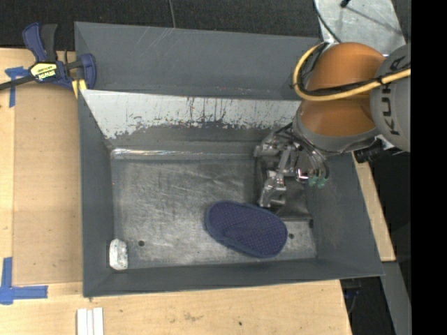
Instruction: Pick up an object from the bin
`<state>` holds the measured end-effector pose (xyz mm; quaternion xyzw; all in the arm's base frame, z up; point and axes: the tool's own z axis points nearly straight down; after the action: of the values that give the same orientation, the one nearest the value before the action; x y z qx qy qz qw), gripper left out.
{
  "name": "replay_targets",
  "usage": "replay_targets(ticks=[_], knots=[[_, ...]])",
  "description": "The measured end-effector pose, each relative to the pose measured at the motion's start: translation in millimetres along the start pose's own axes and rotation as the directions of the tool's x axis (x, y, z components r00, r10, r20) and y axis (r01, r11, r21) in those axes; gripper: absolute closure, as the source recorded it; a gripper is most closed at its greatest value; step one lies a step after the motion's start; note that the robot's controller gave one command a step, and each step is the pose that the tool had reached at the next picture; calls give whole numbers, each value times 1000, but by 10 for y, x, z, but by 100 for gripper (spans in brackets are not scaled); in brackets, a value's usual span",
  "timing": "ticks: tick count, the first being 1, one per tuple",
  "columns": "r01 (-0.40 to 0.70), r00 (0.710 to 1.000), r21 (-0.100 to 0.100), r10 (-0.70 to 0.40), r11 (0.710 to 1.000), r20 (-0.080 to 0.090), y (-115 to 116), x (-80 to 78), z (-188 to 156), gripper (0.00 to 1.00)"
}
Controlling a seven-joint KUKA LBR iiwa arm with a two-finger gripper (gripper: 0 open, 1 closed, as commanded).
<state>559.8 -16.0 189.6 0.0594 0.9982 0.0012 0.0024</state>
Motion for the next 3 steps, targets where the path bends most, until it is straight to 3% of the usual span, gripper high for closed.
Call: replay_targets(ticks=[1, 2, 3], knots=[[42, 999, 2, -42, 999, -13, 360, 562, 914, 0], [40, 999, 0, -40, 999, -3, 355, 524, 856, 100], [24, 1000, 0, -24, 1000, 5, 548, 575, 11, 100]])
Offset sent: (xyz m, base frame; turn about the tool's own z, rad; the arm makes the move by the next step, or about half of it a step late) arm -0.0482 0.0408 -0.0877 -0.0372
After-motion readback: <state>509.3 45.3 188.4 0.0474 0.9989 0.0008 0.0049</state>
